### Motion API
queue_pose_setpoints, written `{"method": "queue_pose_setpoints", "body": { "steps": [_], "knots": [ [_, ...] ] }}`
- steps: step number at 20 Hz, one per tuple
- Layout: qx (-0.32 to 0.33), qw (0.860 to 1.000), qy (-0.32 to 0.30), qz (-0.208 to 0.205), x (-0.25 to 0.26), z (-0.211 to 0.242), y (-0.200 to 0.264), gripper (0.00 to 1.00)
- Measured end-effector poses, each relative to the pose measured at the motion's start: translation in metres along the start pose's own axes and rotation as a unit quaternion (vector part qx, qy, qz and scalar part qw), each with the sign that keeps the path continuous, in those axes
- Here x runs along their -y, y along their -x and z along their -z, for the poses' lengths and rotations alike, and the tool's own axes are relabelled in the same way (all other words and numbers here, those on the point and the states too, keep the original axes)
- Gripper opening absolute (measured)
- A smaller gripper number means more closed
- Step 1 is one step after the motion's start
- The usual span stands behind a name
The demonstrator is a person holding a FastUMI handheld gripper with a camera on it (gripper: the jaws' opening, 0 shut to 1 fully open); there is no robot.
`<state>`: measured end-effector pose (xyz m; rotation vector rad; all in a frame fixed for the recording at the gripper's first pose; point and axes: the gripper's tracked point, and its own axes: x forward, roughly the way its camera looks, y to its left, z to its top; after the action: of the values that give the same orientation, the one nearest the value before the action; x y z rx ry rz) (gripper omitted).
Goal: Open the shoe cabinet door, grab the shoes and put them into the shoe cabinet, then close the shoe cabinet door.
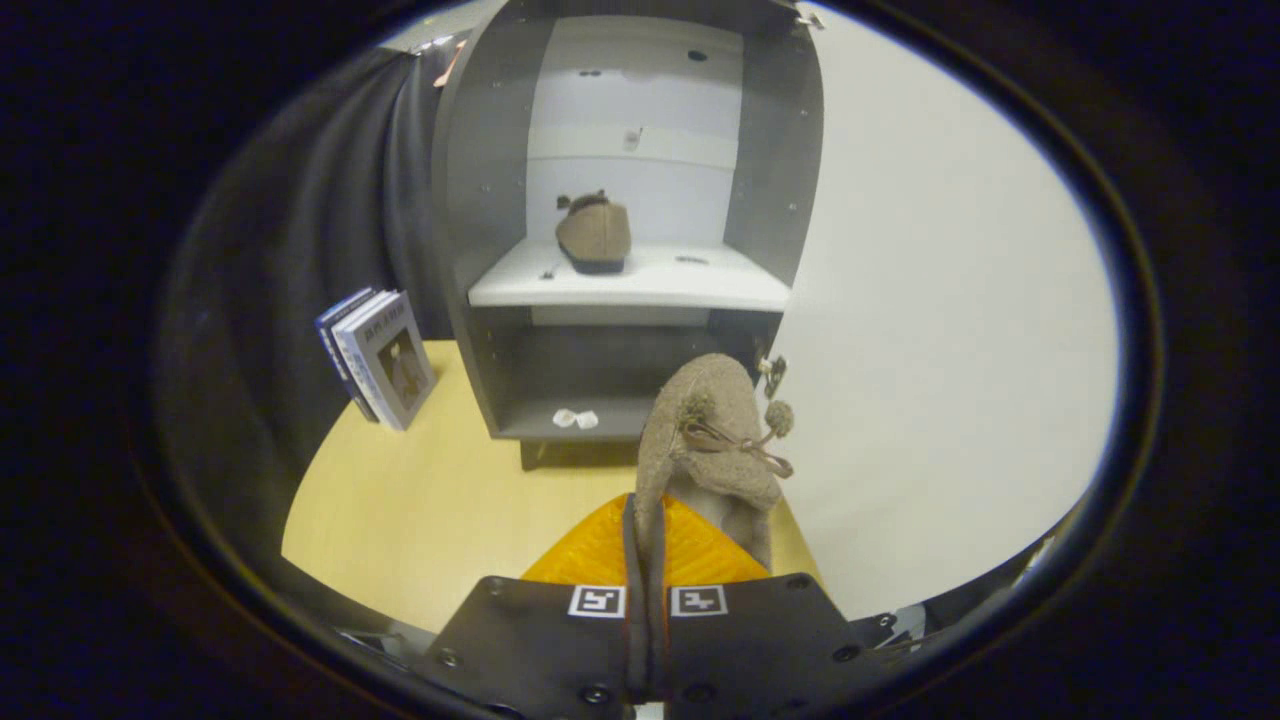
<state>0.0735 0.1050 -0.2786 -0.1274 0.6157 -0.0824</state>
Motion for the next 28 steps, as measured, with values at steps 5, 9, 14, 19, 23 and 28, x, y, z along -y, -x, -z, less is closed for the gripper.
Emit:
{"method": "queue_pose_setpoints", "body": {
  "steps": [5, 9, 14, 19, 23, 28],
  "knots": [
    [0.037, 0.999, 0.013, 0.005, 0.008, -0.074, -0.009, 0.02],
    [0.057, 0.998, 0.02, -0.003, 0.017, -0.13, -0.044, 0.03],
    [0.058, 0.997, 0.046, -0.006, 0.034, -0.192, -0.112, 0.02],
    [0.043, 0.997, 0.065, -0.017, 0.039, -0.227, -0.184, 0.02],
    [0.019, 0.995, 0.092, -0.03, 0.028, -0.23, -0.231, 0.02],
    [0.004, 0.992, 0.117, -0.039, 0.014, -0.227, -0.252, 0.03]
  ]
}}
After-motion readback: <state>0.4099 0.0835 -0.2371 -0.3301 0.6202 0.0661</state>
